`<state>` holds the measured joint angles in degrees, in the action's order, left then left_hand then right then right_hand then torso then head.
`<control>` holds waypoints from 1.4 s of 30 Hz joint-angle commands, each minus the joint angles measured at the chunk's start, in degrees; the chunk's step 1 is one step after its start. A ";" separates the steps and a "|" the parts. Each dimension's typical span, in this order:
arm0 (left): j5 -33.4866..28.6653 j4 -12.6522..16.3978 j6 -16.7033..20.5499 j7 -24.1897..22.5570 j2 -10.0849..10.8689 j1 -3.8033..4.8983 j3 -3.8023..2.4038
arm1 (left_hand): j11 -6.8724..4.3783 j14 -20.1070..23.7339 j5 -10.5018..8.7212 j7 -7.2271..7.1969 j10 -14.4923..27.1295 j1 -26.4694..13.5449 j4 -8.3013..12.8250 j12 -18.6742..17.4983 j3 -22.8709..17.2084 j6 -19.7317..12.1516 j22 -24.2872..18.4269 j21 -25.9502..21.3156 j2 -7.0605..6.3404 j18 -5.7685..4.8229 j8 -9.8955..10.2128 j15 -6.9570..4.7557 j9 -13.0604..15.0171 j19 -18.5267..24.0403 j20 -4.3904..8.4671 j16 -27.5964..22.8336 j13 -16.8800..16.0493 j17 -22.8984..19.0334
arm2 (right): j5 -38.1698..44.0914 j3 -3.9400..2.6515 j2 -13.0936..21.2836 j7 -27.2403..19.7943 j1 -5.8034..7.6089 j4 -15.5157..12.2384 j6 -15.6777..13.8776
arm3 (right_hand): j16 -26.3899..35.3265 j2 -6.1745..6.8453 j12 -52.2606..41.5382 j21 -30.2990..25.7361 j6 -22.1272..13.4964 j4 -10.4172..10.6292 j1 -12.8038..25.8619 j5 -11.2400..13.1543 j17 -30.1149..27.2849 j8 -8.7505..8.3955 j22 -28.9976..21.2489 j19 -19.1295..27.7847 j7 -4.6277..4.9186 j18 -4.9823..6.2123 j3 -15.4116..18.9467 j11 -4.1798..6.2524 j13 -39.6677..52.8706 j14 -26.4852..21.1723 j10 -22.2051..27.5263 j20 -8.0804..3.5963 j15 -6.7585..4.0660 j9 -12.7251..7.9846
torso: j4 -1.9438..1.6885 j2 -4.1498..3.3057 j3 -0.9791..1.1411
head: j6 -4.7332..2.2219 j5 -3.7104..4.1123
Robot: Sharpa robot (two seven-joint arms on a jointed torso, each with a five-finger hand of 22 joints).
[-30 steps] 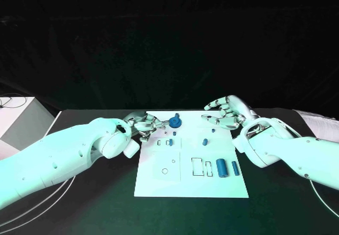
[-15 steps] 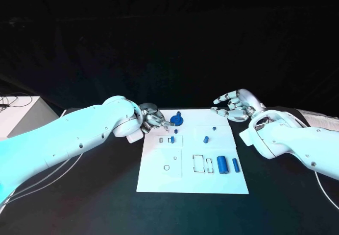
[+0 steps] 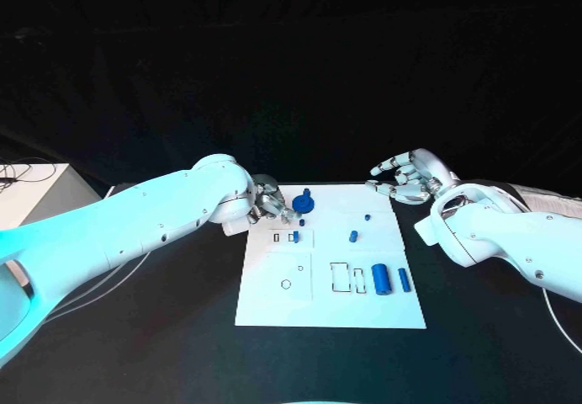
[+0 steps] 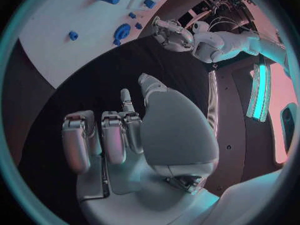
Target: Assemble the parts on the task board
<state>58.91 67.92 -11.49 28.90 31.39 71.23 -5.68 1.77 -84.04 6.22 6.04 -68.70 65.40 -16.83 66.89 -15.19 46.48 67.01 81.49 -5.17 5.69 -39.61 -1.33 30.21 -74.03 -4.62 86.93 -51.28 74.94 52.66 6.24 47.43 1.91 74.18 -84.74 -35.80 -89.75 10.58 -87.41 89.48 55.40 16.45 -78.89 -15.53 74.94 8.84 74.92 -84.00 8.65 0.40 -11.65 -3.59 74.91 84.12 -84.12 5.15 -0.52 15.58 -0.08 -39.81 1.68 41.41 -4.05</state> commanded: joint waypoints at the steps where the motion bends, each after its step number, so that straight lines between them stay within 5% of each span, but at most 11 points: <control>1: 1.82 -0.99 -4.31 0.84 -1.07 0.24 0.28 | 0.08 -3.02 0.22 0.01 0.31 -0.65 -0.02 0.18 0.46 -0.40 -0.07 0.10 0.12 -0.82 -0.15 -0.21 0.15 -0.22 -0.07 -0.12 -0.01 7.06 | 0.45 -0.03 -0.09 0.25 0.03 0.15 1.24 | -0.05 0.19 0.15 -0.39 -0.35 -0.09 -0.10 -0.20 14.54 0.13 14.47 -5.56 0.07 -0.16 -0.35 -0.33 13.29 5.75 -4.00 0.49 0.26 -0.05 | 0.04 -0.12 -0.11 | 0.08 0.10; 16: 2.24 -4.35 -6.31 1.15 -4.06 0.35 1.99 | 0.14 -2.94 0.21 0.07 0.59 -1.16 -0.01 0.07 0.49 -0.65 -0.22 0.04 0.24 -0.79 -0.05 -0.16 0.45 -0.07 -0.12 -0.20 0.18 6.93 | 0.51 -0.03 -0.31 0.68 0.10 0.46 1.57 | -0.04 0.27 0.11 -0.45 -0.45 -0.09 -0.07 -0.34 14.53 0.11 14.43 -5.53 0.10 -0.14 -0.37 -0.35 13.31 5.75 -4.02 0.50 0.28 -0.07 | 0.02 -0.30 -0.24 | 0.24 0.37; 42: 2.10 -4.35 -8.02 1.14 -4.78 0.31 2.24 | 0.13 -3.00 0.37 0.05 0.77 0.31 0.23 0.41 -0.86 -0.88 -0.07 0.09 0.36 -0.81 0.02 -0.11 1.49 0.00 -0.22 -0.09 -0.25 7.27 | 0.54 -0.03 -0.60 0.87 0.15 0.79 1.84 | -0.04 0.34 0.16 -0.55 -0.55 -0.07 -0.01 -0.54 14.52 0.09 14.36 -5.48 0.13 -0.12 -0.41 -0.38 13.28 5.75 -3.99 0.52 0.30 -0.08 | -0.03 -0.30 -0.37 | 0.99 0.84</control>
<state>60.89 63.40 -18.05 30.07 26.79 71.43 -3.43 1.75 -84.04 6.47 6.03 -68.29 65.13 -16.52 67.13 -15.83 46.07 66.88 81.48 -4.85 5.70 -39.59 -1.33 31.66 -74.02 -4.62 86.93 -51.45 74.92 52.75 6.24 46.88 2.92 74.32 -83.96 -34.78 -89.75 10.58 -87.41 89.18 55.20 16.44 -78.89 -15.87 74.91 8.84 74.90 -84.00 8.85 0.40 -11.65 -3.59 74.94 84.12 -84.12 5.15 -0.53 15.57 -0.16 -40.11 1.36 42.31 -3.25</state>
